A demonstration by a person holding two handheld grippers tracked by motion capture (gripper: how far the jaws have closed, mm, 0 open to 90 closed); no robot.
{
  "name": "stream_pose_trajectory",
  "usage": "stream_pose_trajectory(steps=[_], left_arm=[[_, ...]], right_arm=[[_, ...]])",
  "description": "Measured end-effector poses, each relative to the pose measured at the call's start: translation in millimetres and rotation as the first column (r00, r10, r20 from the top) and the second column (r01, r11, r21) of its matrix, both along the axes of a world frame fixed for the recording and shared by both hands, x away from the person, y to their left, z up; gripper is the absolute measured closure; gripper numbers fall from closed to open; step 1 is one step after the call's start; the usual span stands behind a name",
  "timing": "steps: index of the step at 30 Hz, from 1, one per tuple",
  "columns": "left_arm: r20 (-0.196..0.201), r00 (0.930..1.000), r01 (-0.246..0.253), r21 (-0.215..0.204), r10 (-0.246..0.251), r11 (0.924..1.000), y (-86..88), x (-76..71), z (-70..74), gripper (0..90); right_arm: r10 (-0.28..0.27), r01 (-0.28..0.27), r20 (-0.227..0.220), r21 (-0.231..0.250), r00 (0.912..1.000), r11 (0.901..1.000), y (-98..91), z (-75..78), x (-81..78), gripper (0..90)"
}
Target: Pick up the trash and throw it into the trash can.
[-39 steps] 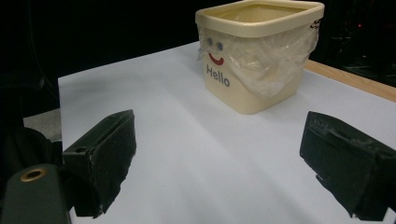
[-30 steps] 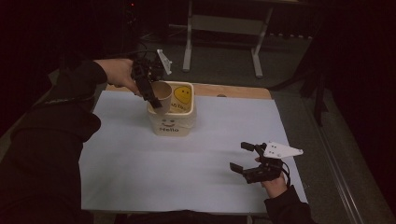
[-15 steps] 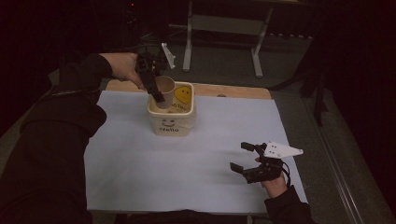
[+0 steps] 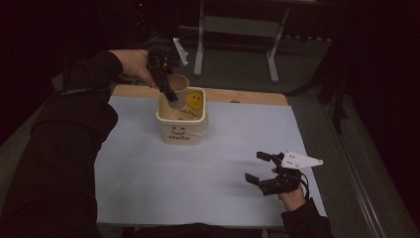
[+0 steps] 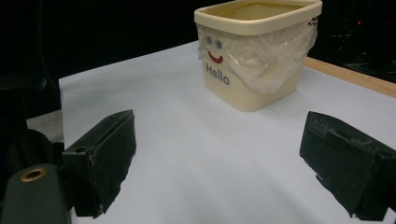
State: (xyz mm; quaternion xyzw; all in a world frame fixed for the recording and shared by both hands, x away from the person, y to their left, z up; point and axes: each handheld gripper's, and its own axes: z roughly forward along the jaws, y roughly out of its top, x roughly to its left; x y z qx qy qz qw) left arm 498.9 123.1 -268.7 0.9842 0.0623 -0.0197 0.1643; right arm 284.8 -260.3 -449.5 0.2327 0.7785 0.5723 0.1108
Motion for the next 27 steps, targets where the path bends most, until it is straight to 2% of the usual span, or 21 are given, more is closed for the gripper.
stream_pose_trajectory(steps=[9,10,16,27], left_arm=[[0.014,0.9999,0.004,0.006,-0.005,1.0000,-1.8,7.8,4.1,25.0],[0.005,1.0000,0.002,0.004,-0.002,1.0000,-2.1,8.4,4.4,25.1],[0.008,0.9999,0.009,0.009,-0.009,0.9999,-3.3,12.6,4.3,25.1],[0.016,0.9998,0.008,-0.012,-0.008,0.9999,-2.0,20.7,1.1,25.0]], right_arm=[[0.003,-0.003,-0.006,0.001,1.0000,1.0000,0.2,-0.5,1.0,10.5],[0.003,-0.003,-0.004,0.001,1.0000,1.0000,0.2,-0.5,1.0,10.5],[0.005,-0.005,-0.002,0.003,1.0000,1.0000,0.1,-0.2,0.6,10.5],[0.006,-0.006,-0.008,0.002,1.0000,1.0000,0.1,-0.7,1.1,10.5]])
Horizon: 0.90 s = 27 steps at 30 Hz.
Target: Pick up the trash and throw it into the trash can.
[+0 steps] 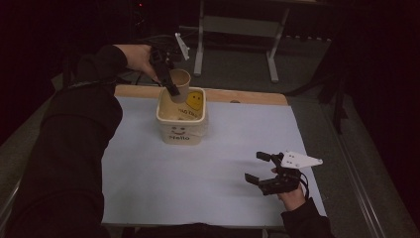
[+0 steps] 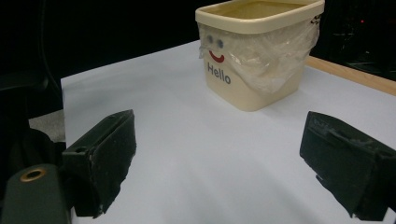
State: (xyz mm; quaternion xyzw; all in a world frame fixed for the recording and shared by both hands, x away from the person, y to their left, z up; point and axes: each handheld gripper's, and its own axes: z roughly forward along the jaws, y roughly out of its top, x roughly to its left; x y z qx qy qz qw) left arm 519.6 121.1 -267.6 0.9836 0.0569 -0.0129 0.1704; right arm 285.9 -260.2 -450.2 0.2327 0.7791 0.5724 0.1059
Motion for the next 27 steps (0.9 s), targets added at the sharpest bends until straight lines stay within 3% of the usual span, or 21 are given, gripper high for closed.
stream_pose_trajectory(steps=[18,20,22,24,27], left_arm=[[0.028,0.9996,-0.005,-0.008,0.005,1.0000,3.5,13.4,-6.0,24.8],[0.055,0.9983,-0.016,-0.016,0.017,0.9997,3.2,13.9,-5.6,20.9],[0.032,0.9990,-0.031,-0.028,0.032,0.9991,3.2,15.7,-5.5,13.6],[0.035,0.9990,-0.028,-0.018,0.028,0.9994,3.0,16.0,-5.7,4.2],[0.037,0.9983,-0.046,0.001,0.046,0.9989,2.6,17.9,-8.7,1.2]], right_arm=[[0.006,-0.006,-0.001,0.002,1.0000,1.0000,0.2,-0.3,1.1,10.5],[0.006,-0.006,-0.002,0.001,1.0000,1.0000,0.1,-0.4,1.1,10.5],[0.006,-0.006,-0.002,0.001,1.0000,1.0000,0.1,-0.5,1.2,10.5],[0.006,-0.006,-0.003,-0.001,1.0000,1.0000,0.4,-0.6,1.2,10.5],[0.007,-0.007,-0.003,-0.002,1.0000,1.0000,0.5,-0.5,1.1,10.5]])
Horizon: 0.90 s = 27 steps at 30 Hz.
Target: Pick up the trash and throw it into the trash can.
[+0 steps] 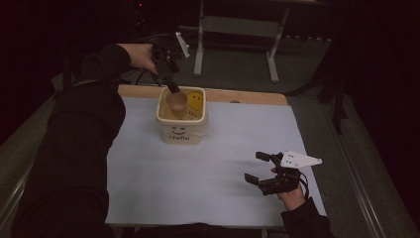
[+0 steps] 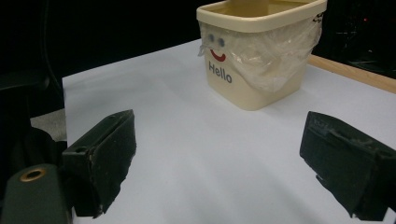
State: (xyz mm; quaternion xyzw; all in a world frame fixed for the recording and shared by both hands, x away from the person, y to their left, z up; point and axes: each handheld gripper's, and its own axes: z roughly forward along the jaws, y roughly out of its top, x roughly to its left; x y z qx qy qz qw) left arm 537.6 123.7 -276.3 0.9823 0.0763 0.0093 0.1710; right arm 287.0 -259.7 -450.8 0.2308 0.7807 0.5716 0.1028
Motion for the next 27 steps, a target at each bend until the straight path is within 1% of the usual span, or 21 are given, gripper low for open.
stream_pose_trajectory(steps=[1,2,4,5,9,10,13,14,17,19,20,22,27], left_arm=[[0.000,1.0000,0.000,0.000,0.000,1.0000,0.0,0.0,0.0,1.0],[-0.010,0.9999,-0.013,-0.005,0.013,0.9999,-0.1,0.2,0.0,0.5],[-0.009,0.9999,-0.014,-0.008,0.014,0.9999,-0.1,0.0,0.2,0.5],[-0.010,0.9999,-0.011,-0.015,0.011,0.9998,-0.4,-0.3,1.1,0.5],[-0.009,1.0000,-0.005,-0.016,0.005,0.9999,-1.5,-2.1,2.3,0.5],[-0.014,0.9999,-0.004,-0.015,0.004,0.9999,-2.5,-4.1,2.6,0.5],[-0.009,1.0000,-0.001,-0.019,0.001,0.9998,-2.8,-5.5,2.9,0.5],[-0.001,1.0000,0.001,-0.019,-0.001,0.9998,-2.7,-6.6,3.2,0.5],[-0.004,1.0000,0.001,-0.025,-0.001,0.9997,-2.2,-8.0,3.5,0.5],[-0.006,1.0000,0.001,-0.039,-0.001,0.9992,-2.0,-9.5,3.3,0.5],[-0.004,1.0000,0.006,-0.030,-0.006,0.9995,-1.7,-9.9,3.4,0.5],[-0.014,0.9999,-0.002,-0.039,0.001,0.9993,-1.5,-10.8,2.5,0.5],[-0.010,0.9999,-0.006,-0.052,0.005,0.9986,0.5,-12.5,1.0,0.5]], right_arm=[[0.000,0.000,0.001,0.000,1.0000,1.0000,0.0,0.0,0.0,10.5],[0.000,0.000,0.001,0.001,1.0000,1.0000,-0.1,0.0,-0.1,10.5],[0.000,0.000,0.001,0.002,1.0000,1.0000,-0.2,0.1,-0.1,10.5],[0.001,-0.001,0.001,0.003,1.0000,1.0000,-0.3,0.1,0.0,10.5],[0.001,-0.001,0.002,0.003,1.0000,1.0000,-0.2,0.2,-0.3,10.5],[0.001,-0.001,0.001,0.003,1.0000,1.0000,-0.1,0.3,-0.3,10.5],[0.001,-0.001,0.001,0.002,1.0000,1.0000,0.0,0.5,-0.8,10.5],[0.001,-0.001,0.002,0.001,1.0000,1.0000,0.1,0.5,-0.9,10.5],[0.002,-0.002,0.004,0.001,1.0000,1.0000,0.2,0.6,-1.1,10.5],[0.002,-0.002,0.003,0.002,1.0000,1.0000,0.2,0.6,-1.1,10.5],[0.002,-0.002,0.002,0.002,1.0000,1.0000,0.2,0.6,-1.1,10.5],[0.002,-0.002,0.001,0.001,1.0000,1.0000,0.2,0.5,-1.0,10.5],[0.002,-0.002,0.001,0.002,1.0000,1.0000,0.3,0.6,-1.1,10.5]])
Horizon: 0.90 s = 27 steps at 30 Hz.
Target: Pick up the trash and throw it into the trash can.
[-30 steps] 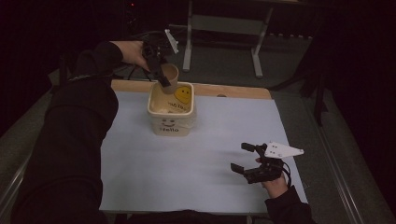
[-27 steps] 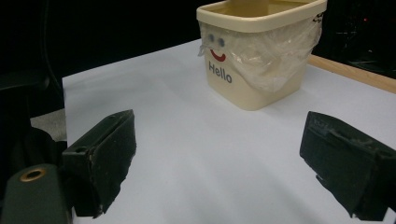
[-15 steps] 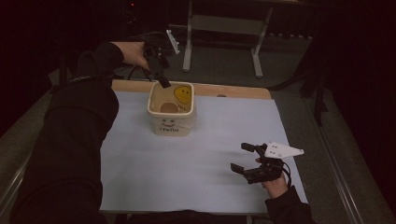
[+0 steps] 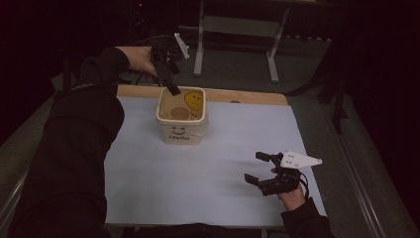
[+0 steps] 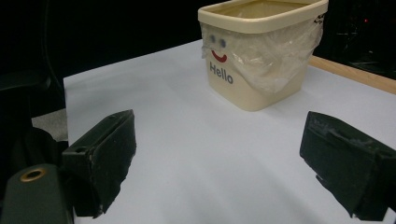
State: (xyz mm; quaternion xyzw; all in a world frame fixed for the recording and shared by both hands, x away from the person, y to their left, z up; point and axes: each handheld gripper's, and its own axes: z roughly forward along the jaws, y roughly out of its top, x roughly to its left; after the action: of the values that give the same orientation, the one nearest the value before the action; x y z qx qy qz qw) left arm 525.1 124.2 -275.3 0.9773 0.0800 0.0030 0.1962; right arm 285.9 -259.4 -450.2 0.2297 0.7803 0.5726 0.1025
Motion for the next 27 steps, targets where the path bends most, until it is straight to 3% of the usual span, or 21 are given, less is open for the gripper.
stream_pose_trajectory(steps=[5,16,20,27], left_arm=[[0.004,0.9995,-0.030,-0.043,0.030,0.9986,5.0,-3.3,-2.1,0.5],[-0.021,0.9981,-0.059,-0.066,0.058,0.9961,23.4,-20.3,-3.3,0.5],[-0.002,0.9977,-0.068,-0.102,0.068,0.9925,31.4,-29.8,-0.4,0.5],[0.010,0.9960,-0.087,-0.114,0.089,0.9896,45.3,-48.4,-4.7,0.5]], right_arm=[[0.003,-0.003,-0.002,0.000,1.0000,1.0000,0.6,-0.1,0.0,10.5],[0.005,-0.005,-0.003,-0.006,1.0000,1.0000,2.8,0.0,0.2,10.5],[0.006,-0.006,-0.003,-0.007,1.0000,1.0000,3.1,-0.1,0.4,10.5],[0.007,-0.007,-0.001,-0.007,1.0000,1.0000,3.2,0.2,0.1,10.5]])
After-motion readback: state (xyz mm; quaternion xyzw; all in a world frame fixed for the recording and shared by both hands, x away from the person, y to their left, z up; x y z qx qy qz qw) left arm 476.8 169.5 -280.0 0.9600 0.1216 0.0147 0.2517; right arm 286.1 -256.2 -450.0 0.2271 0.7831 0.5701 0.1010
